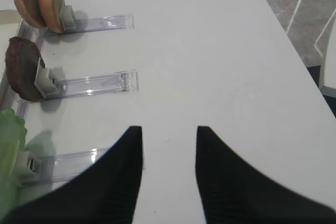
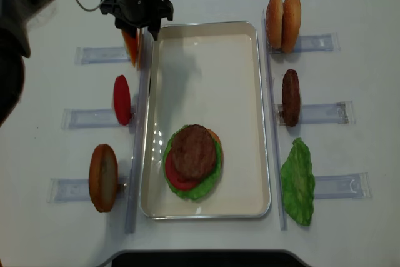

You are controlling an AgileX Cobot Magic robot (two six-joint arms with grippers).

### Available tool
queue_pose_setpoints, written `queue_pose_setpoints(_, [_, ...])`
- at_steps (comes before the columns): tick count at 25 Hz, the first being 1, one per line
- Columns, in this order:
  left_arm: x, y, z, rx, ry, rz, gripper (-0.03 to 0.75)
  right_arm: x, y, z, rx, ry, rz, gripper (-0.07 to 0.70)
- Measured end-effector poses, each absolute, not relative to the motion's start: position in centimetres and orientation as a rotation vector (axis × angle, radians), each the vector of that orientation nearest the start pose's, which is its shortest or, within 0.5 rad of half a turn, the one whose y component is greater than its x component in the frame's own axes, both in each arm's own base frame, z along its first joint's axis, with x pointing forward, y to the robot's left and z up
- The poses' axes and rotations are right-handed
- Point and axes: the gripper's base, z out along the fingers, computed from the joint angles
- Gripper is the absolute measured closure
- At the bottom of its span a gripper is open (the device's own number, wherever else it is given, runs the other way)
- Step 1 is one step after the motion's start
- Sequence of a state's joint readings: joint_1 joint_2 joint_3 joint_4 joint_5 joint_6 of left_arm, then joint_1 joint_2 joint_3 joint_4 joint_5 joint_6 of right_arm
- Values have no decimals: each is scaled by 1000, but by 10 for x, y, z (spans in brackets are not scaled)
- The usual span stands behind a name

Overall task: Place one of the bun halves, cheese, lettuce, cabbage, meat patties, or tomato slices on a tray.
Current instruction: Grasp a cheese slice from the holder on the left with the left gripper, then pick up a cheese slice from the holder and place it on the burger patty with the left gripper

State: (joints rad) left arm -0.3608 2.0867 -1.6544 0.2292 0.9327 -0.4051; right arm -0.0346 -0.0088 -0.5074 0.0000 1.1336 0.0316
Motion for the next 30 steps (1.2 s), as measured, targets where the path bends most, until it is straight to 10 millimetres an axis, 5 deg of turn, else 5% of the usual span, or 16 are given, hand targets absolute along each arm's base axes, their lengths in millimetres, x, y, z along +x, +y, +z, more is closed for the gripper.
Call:
queue_pose_setpoints(6, [420, -141, 200, 91, 2797, 115, 634, -10, 0, 273, 69, 2100, -2, 388])
queue_pose_setpoints(8, [420, -140, 200, 88, 2804, 122, 676, -10, 0, 273, 69, 2100, -2, 388])
queue_pose_setpoints(21, [417, -142, 204, 74, 2847, 77, 685, -10, 0, 273, 69, 2100, -2, 388])
queue_pose_setpoints(30, [422, -149, 254, 65, 2869, 7, 687, -10, 0, 273, 69, 2100, -2, 388])
